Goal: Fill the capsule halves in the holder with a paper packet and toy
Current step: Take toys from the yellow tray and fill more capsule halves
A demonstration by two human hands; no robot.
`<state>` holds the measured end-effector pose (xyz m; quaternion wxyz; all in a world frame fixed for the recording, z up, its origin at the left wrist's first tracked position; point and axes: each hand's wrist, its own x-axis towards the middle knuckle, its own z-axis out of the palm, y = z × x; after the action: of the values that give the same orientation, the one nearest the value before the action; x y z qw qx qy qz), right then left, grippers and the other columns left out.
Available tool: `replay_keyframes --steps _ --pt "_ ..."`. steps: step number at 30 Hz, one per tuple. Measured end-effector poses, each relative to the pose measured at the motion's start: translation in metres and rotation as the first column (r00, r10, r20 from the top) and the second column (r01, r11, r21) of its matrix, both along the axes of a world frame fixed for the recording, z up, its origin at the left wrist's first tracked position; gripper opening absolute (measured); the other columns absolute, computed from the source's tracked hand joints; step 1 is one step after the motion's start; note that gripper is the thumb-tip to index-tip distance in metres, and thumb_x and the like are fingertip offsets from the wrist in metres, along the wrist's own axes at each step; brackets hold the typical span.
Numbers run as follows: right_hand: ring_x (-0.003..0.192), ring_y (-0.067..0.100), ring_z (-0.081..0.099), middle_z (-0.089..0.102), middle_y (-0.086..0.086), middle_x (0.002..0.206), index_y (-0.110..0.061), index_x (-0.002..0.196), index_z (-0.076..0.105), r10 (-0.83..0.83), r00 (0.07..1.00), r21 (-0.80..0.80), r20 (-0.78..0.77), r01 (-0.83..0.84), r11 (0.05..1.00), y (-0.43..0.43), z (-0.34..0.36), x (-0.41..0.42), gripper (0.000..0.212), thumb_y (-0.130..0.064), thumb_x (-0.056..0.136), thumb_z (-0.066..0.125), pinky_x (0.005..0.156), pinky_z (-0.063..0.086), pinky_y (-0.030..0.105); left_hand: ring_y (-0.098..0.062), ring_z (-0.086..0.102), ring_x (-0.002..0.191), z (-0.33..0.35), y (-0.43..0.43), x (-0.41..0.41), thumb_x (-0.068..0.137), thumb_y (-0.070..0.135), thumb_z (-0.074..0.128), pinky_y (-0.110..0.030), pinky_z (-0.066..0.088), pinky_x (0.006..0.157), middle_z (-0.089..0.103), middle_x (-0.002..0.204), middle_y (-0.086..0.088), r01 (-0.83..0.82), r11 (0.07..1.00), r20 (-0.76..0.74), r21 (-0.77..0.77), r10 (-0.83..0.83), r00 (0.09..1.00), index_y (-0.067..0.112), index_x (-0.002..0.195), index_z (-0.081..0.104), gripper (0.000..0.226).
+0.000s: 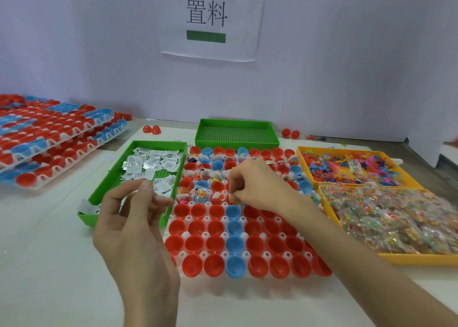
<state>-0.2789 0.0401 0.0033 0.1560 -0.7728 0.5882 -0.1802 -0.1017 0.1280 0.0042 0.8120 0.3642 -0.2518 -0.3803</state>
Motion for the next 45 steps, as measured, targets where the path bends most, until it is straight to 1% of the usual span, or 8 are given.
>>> replay_keyframes --steps 3,8,11,16,22,27,32,45 --pt "0.065 -0.005 0.057 0.064 -0.011 0.074 -0.014 0.074 0.076 -0.029 1.000 -0.046 -0.005 0.029 0.999 0.001 -0.004 0.000 0.015 0.000 0.077 0.078 0.060 0.043 0.010 -0.010 0.061 0.060 0.001 0.001 -0.001 0.094 0.003 0.061 -0.020 0.055 0.072 0.062 0.061 0.005 -0.006 1.000 0.004 0.008 0.006 1.000 0.016 0.090 0.065 0.014" --pt "0.070 0.000 0.063 0.069 -0.010 0.073 -0.016 0.083 0.077 -0.006 1.000 -0.052 -0.010 0.005 0.999 0.001 -0.005 -0.003 0.012 -0.004 0.081 0.076 0.068 0.053 0.019 -0.010 0.062 0.061 -0.002 -0.002 0.001 0.093 0.004 0.063 -0.020 0.055 0.072 0.062 0.064 0.004 -0.026 0.999 0.047 0.026 0.025 0.999 0.016 0.090 0.066 0.013" --pt "0.070 0.001 0.063 0.069 -0.011 0.075 -0.017 0.095 0.078 0.062 0.997 -0.068 -0.042 -0.064 0.996 0.004 -0.005 -0.006 0.013 -0.010 0.085 0.073 0.066 0.049 0.014 -0.012 0.067 0.068 -0.004 -0.011 0.017 0.092 0.010 0.066 -0.021 0.055 0.072 0.068 0.068 0.005 -0.029 0.998 0.272 0.054 0.013 0.962 0.025 0.087 0.069 0.016" --pt "0.076 0.001 0.064 0.069 -0.012 0.085 -0.025 0.109 0.075 0.095 0.995 -0.059 0.008 -0.094 0.994 0.011 -0.002 -0.016 0.021 -0.022 0.088 0.074 0.072 0.051 0.016 -0.015 0.067 0.092 -0.003 -0.072 0.063 0.095 0.016 0.063 -0.029 0.048 0.077 0.074 0.099 0.007 -0.051 0.961 0.834 0.272 -0.208 0.511 0.032 0.093 0.073 0.019" --pt "0.081 -0.001 0.062 0.066 -0.019 0.093 -0.036 0.106 0.073 0.020 0.994 -0.139 0.111 -0.005 0.990 0.027 0.006 -0.040 0.021 -0.030 0.086 0.074 0.073 0.051 0.017 -0.020 0.064 0.086 -0.025 -0.118 0.083 0.088 0.019 0.075 -0.033 0.053 0.070 0.065 0.125 -0.014 -0.207 0.799 0.821 0.565 -0.569 0.048 0.018 0.116 0.072 0.029" --pt "0.080 -0.005 0.059 0.064 -0.024 0.094 -0.046 0.092 0.064 -0.286 0.958 -0.122 0.031 0.288 0.950 0.042 0.017 -0.108 0.011 -0.036 0.091 0.069 0.066 0.043 0.014 -0.016 0.062 0.072 -0.028 -0.123 0.080 0.080 0.016 0.082 -0.034 0.053 0.074 0.072 0.089 -0.005 -0.235 0.835 0.867 0.498 -0.481 0.129 0.019 0.086 0.078 0.008" --pt "0.083 -0.001 0.055 0.060 -0.014 0.094 -0.034 0.102 0.067 -0.480 0.869 0.022 -0.120 0.486 0.874 0.062 0.004 -0.159 0.016 -0.038 0.088 0.073 0.063 0.041 0.019 -0.019 0.060 0.081 -0.034 -0.121 0.079 0.090 0.017 0.072 -0.039 0.050 0.086 0.076 0.097 -0.008 -0.298 0.874 0.918 0.383 -0.324 0.230 0.013 0.092 0.080 0.009" --pt "0.073 0.003 0.061 0.067 -0.012 0.079 -0.028 0.080 0.070 -0.551 0.779 -0.234 0.300 0.620 0.749 0.075 -0.007 -0.160 0.023 -0.007 0.086 0.075 0.056 0.039 0.015 -0.011 0.062 0.069 -0.022 -0.105 0.066 0.088 0.014 0.075 -0.017 0.043 0.066 0.071 0.080 0.002 -0.277 0.954 0.924 0.111 0.004 0.383 0.013 0.099 0.079 0.013"
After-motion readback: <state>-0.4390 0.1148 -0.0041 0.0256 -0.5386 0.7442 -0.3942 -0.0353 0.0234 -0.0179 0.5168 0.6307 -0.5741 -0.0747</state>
